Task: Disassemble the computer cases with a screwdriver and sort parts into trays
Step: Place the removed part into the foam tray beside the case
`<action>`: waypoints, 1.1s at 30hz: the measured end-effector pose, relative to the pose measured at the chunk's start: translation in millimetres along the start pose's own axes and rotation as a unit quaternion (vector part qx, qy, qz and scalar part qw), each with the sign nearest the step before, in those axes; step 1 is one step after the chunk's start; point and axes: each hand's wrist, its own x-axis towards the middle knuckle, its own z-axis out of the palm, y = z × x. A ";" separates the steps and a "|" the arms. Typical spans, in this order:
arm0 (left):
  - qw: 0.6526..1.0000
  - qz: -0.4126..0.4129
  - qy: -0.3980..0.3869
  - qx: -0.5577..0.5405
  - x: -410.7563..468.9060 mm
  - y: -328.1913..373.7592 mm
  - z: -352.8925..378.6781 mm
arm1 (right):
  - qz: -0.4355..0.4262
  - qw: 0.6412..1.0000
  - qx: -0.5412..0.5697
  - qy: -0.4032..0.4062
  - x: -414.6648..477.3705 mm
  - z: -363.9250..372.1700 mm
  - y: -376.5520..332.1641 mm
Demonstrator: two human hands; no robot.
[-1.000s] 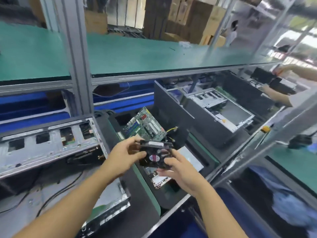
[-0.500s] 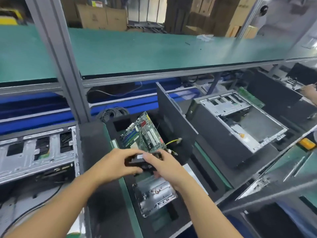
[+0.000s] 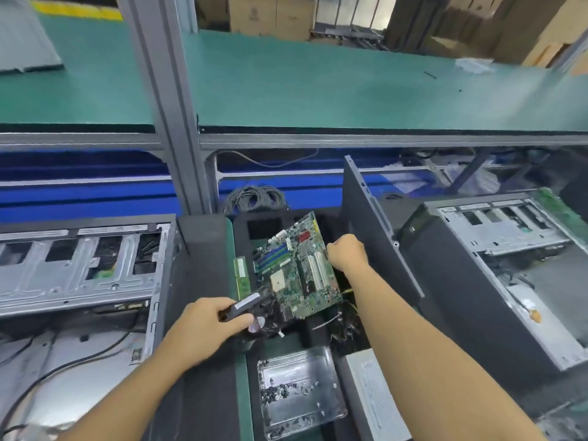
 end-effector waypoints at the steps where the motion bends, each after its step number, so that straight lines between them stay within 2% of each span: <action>1: 1.000 -0.010 -0.001 -0.003 0.7 -0.9 1.5 | 0.008 1.000 0.007 -0.012 8.1 5.5 0.9; 4: 0.999 -0.029 -0.015 -0.024 2.4 -2.9 5.8 | 0.027 0.998 0.035 -0.037 25.2 18.8 1.0; 9: 0.995 -0.055 -0.055 -0.058 4.3 -2.9 10.4 | 0.032 0.998 0.047 -0.032 39.1 27.6 -5.8; 13: 0.995 -0.064 -0.057 -0.052 5.7 -1.1 11.7 | 0.048 0.992 0.111 -0.046 47.3 27.4 -6.0; 16: 0.995 -0.070 -0.050 -0.042 7.3 1.7 13.4 | 0.015 0.989 0.129 -0.068 46.6 20.8 -13.4; 19: 0.996 -0.061 -0.054 -0.031 7.4 8.0 14.6 | -0.064 0.990 0.099 -0.084 41.5 14.7 -37.2; 24: 0.996 -0.044 -0.074 -0.038 9.4 15.6 15.1 | -0.153 0.988 0.021 -0.010 28.4 12.3 -85.3; 28: 0.996 -0.059 -0.055 -0.038 13.8 13.0 13.3 | -0.169 0.985 0.014 0.020 33.5 7.2 -99.5; 33: 0.994 -0.086 -0.046 -0.044 18.2 11.3 15.7 | -0.142 0.989 0.038 -0.010 43.9 14.1 -99.8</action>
